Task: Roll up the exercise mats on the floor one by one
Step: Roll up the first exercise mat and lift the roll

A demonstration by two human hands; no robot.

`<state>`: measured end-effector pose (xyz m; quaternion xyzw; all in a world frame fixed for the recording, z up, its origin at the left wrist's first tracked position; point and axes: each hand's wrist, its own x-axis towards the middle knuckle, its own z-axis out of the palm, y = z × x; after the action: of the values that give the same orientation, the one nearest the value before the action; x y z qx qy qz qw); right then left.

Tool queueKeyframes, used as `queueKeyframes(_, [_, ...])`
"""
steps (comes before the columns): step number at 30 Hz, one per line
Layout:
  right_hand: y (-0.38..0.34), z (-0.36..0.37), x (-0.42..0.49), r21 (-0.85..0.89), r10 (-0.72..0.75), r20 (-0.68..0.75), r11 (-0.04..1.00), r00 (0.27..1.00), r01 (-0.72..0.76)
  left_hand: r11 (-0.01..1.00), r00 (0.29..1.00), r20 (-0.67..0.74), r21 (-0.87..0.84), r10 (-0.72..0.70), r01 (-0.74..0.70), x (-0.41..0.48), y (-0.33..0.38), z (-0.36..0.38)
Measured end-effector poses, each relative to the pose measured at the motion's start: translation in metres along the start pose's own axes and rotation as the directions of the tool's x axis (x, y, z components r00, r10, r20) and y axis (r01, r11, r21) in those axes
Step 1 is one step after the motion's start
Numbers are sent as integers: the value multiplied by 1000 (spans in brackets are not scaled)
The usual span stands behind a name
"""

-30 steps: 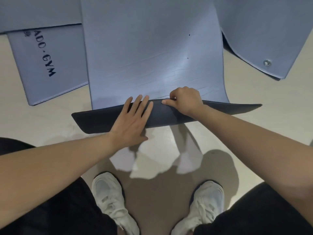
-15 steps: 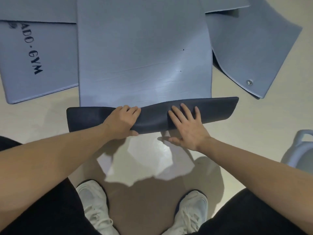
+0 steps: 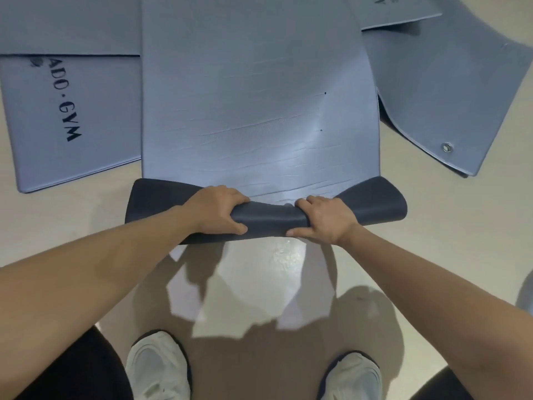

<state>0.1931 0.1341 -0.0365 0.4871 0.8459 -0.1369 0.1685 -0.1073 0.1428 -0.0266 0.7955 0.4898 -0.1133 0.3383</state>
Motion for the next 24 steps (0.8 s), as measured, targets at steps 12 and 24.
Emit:
queueKeyframes(12, [-37,-25,-3,302,-120,269,953,956,35,971,967,211,-160,-143,179,-48,-1,13])
queueKeyframes(24, [-31,-9,46,448,-70,360,888,930,-107,950,920,-363,310,145,-27,-74,40,73])
